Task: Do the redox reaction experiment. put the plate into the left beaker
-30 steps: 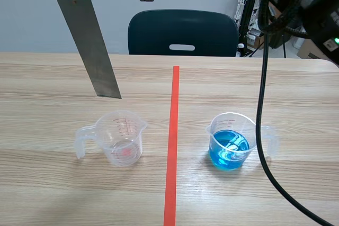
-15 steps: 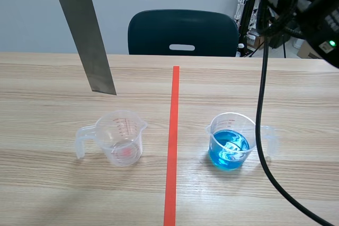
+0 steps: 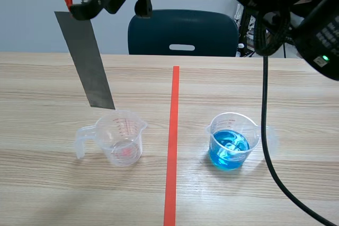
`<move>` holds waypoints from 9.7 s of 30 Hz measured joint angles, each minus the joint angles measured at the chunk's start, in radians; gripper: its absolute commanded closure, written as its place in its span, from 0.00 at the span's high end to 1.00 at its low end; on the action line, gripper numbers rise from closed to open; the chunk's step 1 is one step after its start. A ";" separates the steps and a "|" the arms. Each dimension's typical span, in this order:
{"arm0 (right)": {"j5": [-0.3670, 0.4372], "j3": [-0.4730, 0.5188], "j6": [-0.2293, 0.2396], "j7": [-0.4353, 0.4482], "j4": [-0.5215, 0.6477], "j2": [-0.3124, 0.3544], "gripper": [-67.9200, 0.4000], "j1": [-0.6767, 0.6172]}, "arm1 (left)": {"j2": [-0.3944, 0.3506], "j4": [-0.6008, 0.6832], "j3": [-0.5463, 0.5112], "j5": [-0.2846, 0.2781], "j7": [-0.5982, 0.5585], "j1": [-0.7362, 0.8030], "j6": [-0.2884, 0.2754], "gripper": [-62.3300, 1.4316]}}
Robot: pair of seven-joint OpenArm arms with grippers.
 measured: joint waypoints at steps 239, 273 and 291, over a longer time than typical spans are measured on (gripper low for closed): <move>-0.381 -0.314 0.092 0.644 -0.581 -0.036 0.54 -0.006 | 0.000 0.000 0.000 0.000 0.018 0.000 0.000 1.00; -0.381 -0.314 0.092 0.644 -0.581 -0.036 1.00 -0.006 | 0.000 0.000 0.000 0.000 0.018 0.000 0.000 1.00; -0.381 -0.314 0.092 0.642 -0.581 -0.036 1.00 -0.006 | 0.000 0.000 0.000 0.000 0.018 0.000 0.000 1.00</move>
